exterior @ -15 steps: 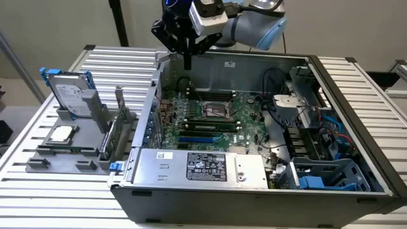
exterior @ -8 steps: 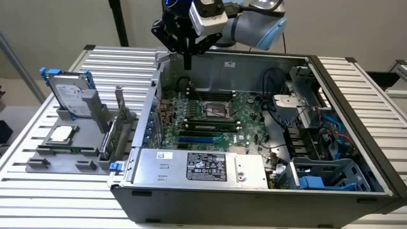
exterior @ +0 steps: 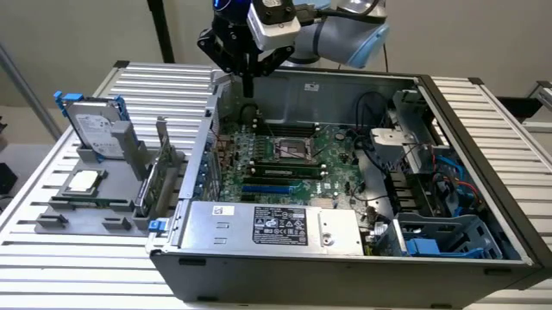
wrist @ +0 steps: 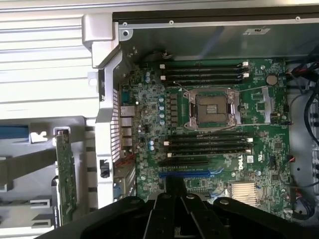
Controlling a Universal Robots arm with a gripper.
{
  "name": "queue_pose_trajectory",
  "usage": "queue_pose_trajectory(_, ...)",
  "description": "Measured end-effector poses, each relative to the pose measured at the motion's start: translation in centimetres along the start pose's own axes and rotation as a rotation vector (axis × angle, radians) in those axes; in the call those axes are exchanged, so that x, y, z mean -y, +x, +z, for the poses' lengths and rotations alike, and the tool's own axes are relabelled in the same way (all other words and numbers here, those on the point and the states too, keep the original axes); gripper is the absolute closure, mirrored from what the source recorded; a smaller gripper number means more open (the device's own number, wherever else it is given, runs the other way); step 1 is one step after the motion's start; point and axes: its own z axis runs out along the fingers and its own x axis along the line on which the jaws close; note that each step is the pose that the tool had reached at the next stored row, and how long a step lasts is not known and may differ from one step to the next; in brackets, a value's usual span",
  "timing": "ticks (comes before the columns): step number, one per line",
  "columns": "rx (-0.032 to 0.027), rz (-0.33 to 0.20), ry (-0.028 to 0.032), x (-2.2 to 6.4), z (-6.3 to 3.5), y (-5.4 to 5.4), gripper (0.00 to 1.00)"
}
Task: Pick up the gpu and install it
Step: 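Reach for the gpu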
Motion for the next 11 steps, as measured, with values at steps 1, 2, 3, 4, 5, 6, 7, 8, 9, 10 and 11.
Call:
queue_pose_trajectory(1, 0.0001, 0.000, 0.0005, 0.20, -0.02, 0.4, 1.00)
queue_pose_trajectory(2, 0.0000, 0.000, 0.0008, 0.37, -0.04, 0.7, 1.00)
queue_pose_trajectory(3, 0.0001, 0.000, 0.0011, 0.55, -0.05, 1.1, 1.00)
queue_pose_trajectory(4, 0.0001, 0.000, 0.0013, 0.73, -0.07, 1.5, 1.00)
queue_pose_trajectory(5, 0.0001, 0.000, 0.0015, 0.91, -0.08, 1.9, 1.00)
queue_pose_trajectory(6, 0.0001, 0.000, 0.0017, 1.08, -0.10, 2.3, 1.00)
queue_pose_trajectory(7, 0.0001, 0.000, 0.0020, 1.25, -0.12, 2.6, 1.00)
queue_pose_trajectory(8, 0.0001, 0.000, 0.0022, 1.43, -0.13, 3.0, 1.00)
queue_pose_trajectory(9, 0.0002, 0.000, 0.0024, 1.60, -0.14, 3.4, 1.00)
queue_pose_trajectory(10, 0.0001, 0.000, 0.0027, 1.76, -0.16, 3.8, 1.00)
queue_pose_trajectory(11, 0.0002, 0.000, 0.0030, 1.93, -0.17, 4.2, 1.00)
